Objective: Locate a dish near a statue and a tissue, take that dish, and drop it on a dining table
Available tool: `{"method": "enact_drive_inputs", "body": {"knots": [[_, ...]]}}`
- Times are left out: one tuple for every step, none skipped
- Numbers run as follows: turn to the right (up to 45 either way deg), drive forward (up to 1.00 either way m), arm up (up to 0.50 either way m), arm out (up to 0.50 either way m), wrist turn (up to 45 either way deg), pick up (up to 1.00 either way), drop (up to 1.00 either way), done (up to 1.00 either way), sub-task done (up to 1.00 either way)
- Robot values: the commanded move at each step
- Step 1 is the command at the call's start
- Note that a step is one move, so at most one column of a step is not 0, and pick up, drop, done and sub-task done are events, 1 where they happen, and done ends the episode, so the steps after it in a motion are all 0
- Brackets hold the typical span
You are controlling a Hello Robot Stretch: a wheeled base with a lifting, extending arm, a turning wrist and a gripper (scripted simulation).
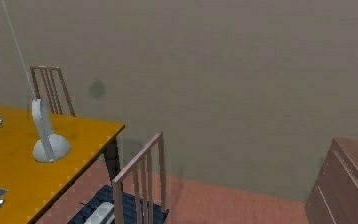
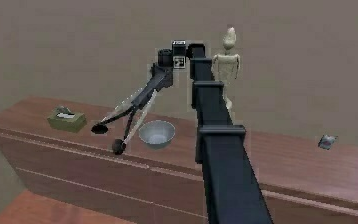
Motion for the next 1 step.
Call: {"method": "enact_drive_inputs", "body": {"knots": [[0.0, 0.00, 0.00, 0.00, 45.0, 0.00, 0.00, 0.00, 0.00]]}}
